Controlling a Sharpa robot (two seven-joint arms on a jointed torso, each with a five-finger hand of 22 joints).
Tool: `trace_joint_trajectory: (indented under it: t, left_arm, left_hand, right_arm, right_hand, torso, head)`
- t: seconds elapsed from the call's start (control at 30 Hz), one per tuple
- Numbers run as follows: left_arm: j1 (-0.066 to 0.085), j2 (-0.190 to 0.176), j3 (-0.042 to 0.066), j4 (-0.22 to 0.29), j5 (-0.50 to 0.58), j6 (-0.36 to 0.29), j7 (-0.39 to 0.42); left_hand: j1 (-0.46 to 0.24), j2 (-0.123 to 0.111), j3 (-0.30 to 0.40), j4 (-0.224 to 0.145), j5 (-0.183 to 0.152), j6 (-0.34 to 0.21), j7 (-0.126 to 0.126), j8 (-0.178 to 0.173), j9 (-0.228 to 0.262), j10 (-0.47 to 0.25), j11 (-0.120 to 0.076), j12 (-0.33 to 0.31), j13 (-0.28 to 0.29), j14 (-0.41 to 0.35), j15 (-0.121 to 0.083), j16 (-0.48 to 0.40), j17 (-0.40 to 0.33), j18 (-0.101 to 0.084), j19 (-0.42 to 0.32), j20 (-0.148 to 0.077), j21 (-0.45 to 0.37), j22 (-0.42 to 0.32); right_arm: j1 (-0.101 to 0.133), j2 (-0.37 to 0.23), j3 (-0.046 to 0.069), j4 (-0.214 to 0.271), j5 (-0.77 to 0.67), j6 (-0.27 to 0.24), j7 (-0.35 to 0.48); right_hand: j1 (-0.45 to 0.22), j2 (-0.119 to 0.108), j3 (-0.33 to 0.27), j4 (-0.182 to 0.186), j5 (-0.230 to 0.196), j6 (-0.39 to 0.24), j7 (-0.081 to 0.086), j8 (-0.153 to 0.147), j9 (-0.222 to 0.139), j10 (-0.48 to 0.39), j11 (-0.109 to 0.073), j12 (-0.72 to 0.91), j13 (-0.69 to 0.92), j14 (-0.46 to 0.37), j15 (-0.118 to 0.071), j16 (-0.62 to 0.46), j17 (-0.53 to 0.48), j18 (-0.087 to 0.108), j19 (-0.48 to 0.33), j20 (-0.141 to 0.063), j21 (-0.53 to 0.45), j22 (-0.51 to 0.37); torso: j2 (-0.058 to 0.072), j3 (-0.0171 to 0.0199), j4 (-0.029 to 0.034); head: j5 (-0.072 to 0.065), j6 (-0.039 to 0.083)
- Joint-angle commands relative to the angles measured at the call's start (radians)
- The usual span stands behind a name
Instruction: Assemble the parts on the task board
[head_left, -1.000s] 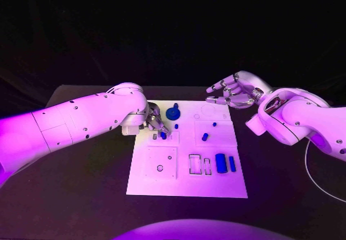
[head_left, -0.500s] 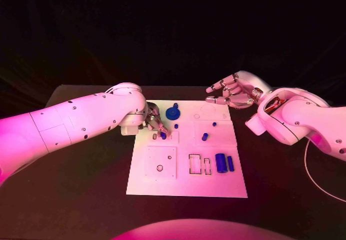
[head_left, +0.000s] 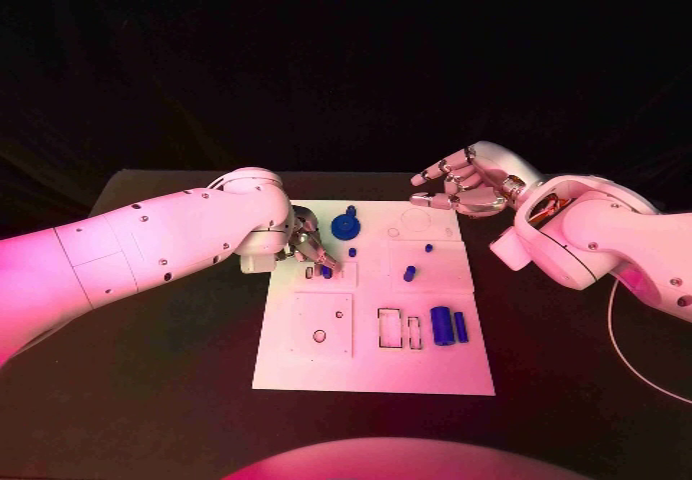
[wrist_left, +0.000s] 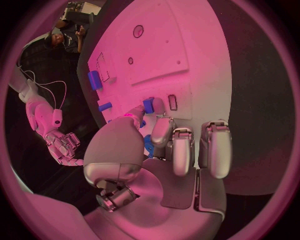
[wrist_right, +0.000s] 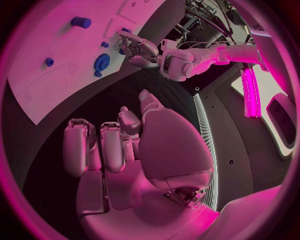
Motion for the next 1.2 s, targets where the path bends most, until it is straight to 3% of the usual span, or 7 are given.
trace_joint_trajectory:
  t: [0.03, 0.6, 0.87, 0.97, 1.1, 1.2]
  left_arm:
    - [-0.008, -0.001, -0.006, 0.002, 0.003, 0.015, -0.083]
    - [-0.008, -0.001, -0.001, 0.008, 0.019, -0.037, -0.079]
    - [-0.008, -0.005, 0.002, 0.008, 0.02, -0.039, -0.079]
    - [-0.008, -0.011, 0.01, 0.015, 0.02, -0.045, -0.078]
    - [-0.005, -0.024, 0.028, 0.031, 0.035, -0.067, -0.076]
    - [0.004, -0.037, 0.044, 0.043, 0.072, -0.091, -0.068]
  left_hand:
    - [0.002, 0.001, -0.005, -0.001, -0.005, 0.004, 0.003, -0.002, -0.001, 0.004, 0.0, 0.0, -0.001, 0.105, -0.004, 0.003, 0.263, -0.015, 0.081, -0.007, 0.001, 0.204]
    - [0.0, 0.0, -0.026, 0.012, -0.011, 0.004, 0.003, -0.002, 0.0, 0.005, 0.0, 0.001, 0.001, 0.105, -0.004, 0.003, 0.263, -0.015, 0.082, -0.007, 0.002, 0.205]
    - [0.006, 0.003, -0.068, 0.032, -0.041, 0.006, 0.003, -0.002, 0.001, 0.005, 0.0, 0.0, 0.001, 0.105, -0.005, 0.003, 0.263, -0.015, 0.081, -0.008, 0.001, 0.205]
    - [0.012, 0.007, -0.084, 0.038, -0.058, 0.005, 0.003, -0.002, 0.002, 0.005, 0.0, -0.001, 0.001, 0.105, -0.005, 0.003, 0.263, -0.015, 0.081, -0.008, 0.0, 0.204]
    - [0.015, 0.004, -0.103, 0.046, -0.072, -0.001, 0.005, -0.004, 0.002, -0.002, 0.001, -0.014, -0.011, 0.105, -0.005, 0.003, 0.263, -0.01, 0.073, -0.009, -0.015, 0.187]
    - [0.02, 0.0, -0.129, 0.053, -0.082, -0.025, 0.013, -0.016, -0.002, -0.031, 0.007, -0.063, -0.061, 0.105, -0.003, 0.003, 0.263, -0.004, 0.064, -0.008, -0.033, 0.165]
  right_arm:
    - [-0.001, 0.001, 0.0, 0.0, -0.002, 0.013, 0.009]
    - [-0.001, 0.005, -0.001, -0.004, -0.001, 0.014, 0.01]
    - [-0.001, 0.006, -0.001, -0.006, 0.0, 0.016, 0.011]
    - [-0.001, 0.006, -0.001, -0.007, 0.0, 0.016, 0.011]
    - [-0.001, 0.007, -0.002, -0.01, 0.001, 0.017, 0.011]
    - [-0.001, 0.008, -0.003, -0.013, 0.002, 0.017, 0.011]
  right_hand:
    - [-0.011, 0.001, -0.008, 0.0, 0.005, 0.005, 0.0, -0.001, 0.001, -0.01, 0.0, -0.005, -0.002, 0.049, -0.004, -0.004, 0.008, 0.016, -0.006, -0.002, -0.005, -0.001]
    - [-0.014, 0.001, -0.012, 0.003, 0.003, 0.004, 0.0, -0.001, 0.001, -0.01, 0.0, -0.004, -0.002, 0.049, -0.004, -0.005, 0.007, 0.016, -0.006, -0.002, -0.005, -0.002]
    - [-0.017, 0.002, -0.014, 0.005, 0.003, 0.004, 0.0, -0.001, 0.001, -0.01, 0.0, -0.005, -0.003, 0.049, -0.004, -0.006, 0.007, 0.016, -0.007, -0.002, -0.006, -0.003]
    - [-0.017, 0.002, -0.014, 0.005, 0.003, 0.004, 0.0, -0.001, 0.001, -0.01, 0.0, -0.005, -0.003, 0.049, -0.004, -0.006, 0.007, 0.016, -0.007, -0.002, -0.006, -0.003]
    - [-0.019, 0.002, -0.016, 0.006, 0.003, 0.004, 0.0, -0.001, 0.001, -0.01, 0.0, -0.005, -0.003, 0.049, -0.004, -0.006, 0.007, 0.016, -0.007, -0.002, -0.006, -0.003]
    - [-0.02, 0.002, -0.017, 0.007, 0.002, 0.004, 0.0, -0.001, 0.001, -0.01, 0.0, -0.006, -0.003, 0.049, -0.004, -0.007, 0.006, 0.016, -0.006, -0.002, -0.006, -0.003]
  torso:
    - [0.0, -0.0001, -0.0001]
    - [0.0, 0.0002, 0.0]
    - [0.0, -0.0001, -0.0007]
    - [0.0, -0.0005, -0.0011]
    - [-0.001, 0.0001, -0.001]
    - [-0.002, 0.0009, 0.0002]
  head:
    - [0.0, 0.0]
    - [-0.001, 0.005]
    - [-0.001, 0.005]
    - [-0.001, 0.006]
    - [0.0, 0.008]
    - [0.0, 0.01]
